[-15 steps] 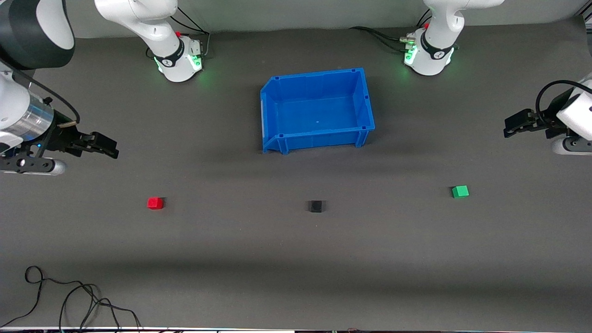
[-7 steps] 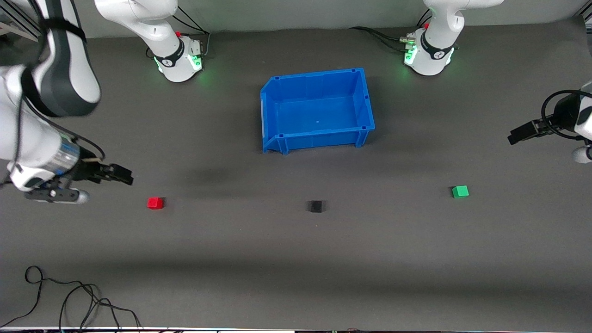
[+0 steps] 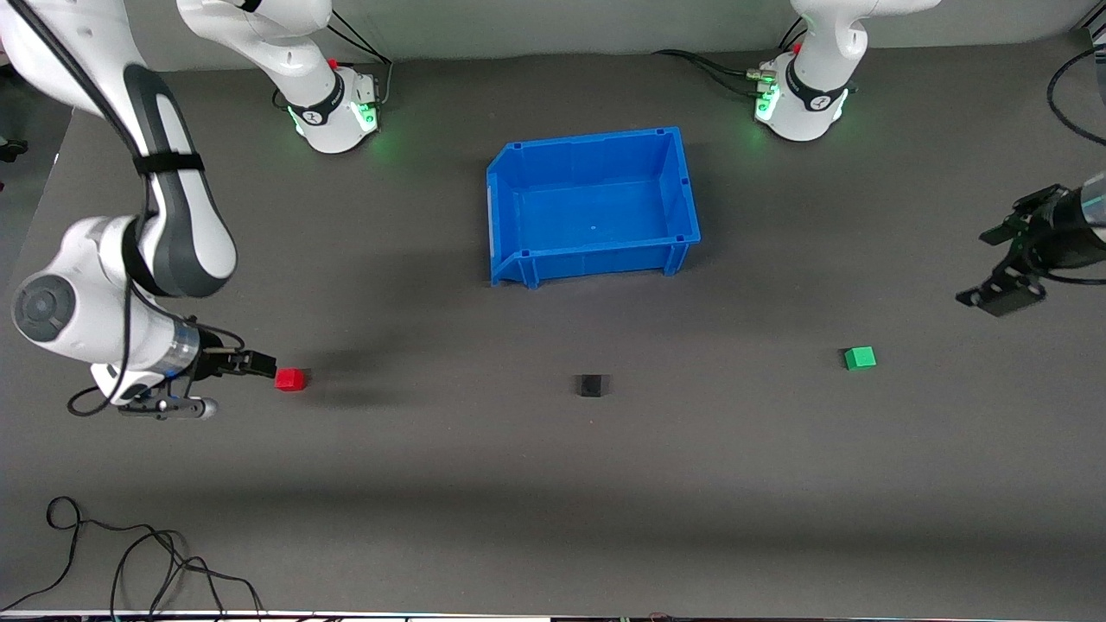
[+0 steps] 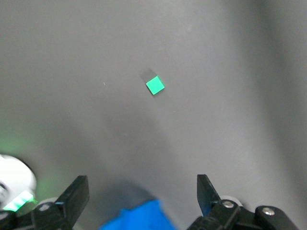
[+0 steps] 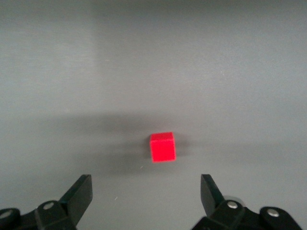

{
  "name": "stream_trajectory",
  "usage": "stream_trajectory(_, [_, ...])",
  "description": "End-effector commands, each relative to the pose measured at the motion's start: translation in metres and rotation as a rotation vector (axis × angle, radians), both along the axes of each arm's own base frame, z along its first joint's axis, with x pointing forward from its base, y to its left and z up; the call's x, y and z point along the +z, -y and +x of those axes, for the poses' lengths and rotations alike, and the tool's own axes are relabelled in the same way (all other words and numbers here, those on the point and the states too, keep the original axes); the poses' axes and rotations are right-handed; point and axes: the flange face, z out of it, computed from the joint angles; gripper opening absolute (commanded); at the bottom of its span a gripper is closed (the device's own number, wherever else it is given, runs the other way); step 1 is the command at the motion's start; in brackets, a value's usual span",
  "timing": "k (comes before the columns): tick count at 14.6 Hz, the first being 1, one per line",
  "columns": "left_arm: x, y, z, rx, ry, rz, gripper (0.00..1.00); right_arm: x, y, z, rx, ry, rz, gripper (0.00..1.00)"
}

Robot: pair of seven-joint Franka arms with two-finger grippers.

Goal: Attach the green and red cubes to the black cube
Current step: 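Reach the right gripper to the red cube while the left gripper reaches the green cube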

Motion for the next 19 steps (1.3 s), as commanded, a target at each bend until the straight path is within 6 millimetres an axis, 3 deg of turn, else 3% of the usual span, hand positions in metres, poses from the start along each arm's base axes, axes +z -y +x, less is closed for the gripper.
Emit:
stream_trajectory(1, [-0.025, -0.025, 0.018, 0.242, -0.039, -0.049, 1.0, -0.041, 0.008, 0.009, 0.009, 0.015, 0.008, 1.0])
stream_trajectory(4, [-0.085, -0.032, 0.029, 0.324, -0.072, -0.047, 1.0, -0.076, 0.009, 0.012, 0.01, 0.037, 0.0, 1.0])
stream_trajectory(7, [-0.152, -0.043, 0.023, 0.451, -0.01, -0.108, 1.0, -0.1, 0.011, 0.01, 0.008, 0.034, -0.004, 1.0])
stream_trajectory(9, [-0.197, -0.055, 0.021, 0.511, 0.018, -0.119, 1.0, -0.111, 0.011, 0.008, 0.005, 0.023, -0.004, 1.0])
stream_trajectory(12, [-0.251, -0.052, 0.027, 0.539, 0.022, -0.11, 1.0, -0.122, 0.011, 0.006, 0.005, 0.011, -0.005, 1.0])
stream_trajectory(19, [-0.332, -0.042, 0.028, 0.578, 0.07, -0.085, 1.0, -0.135, 0.007, 0.0, 0.006, -0.002, -0.002, 0.83])
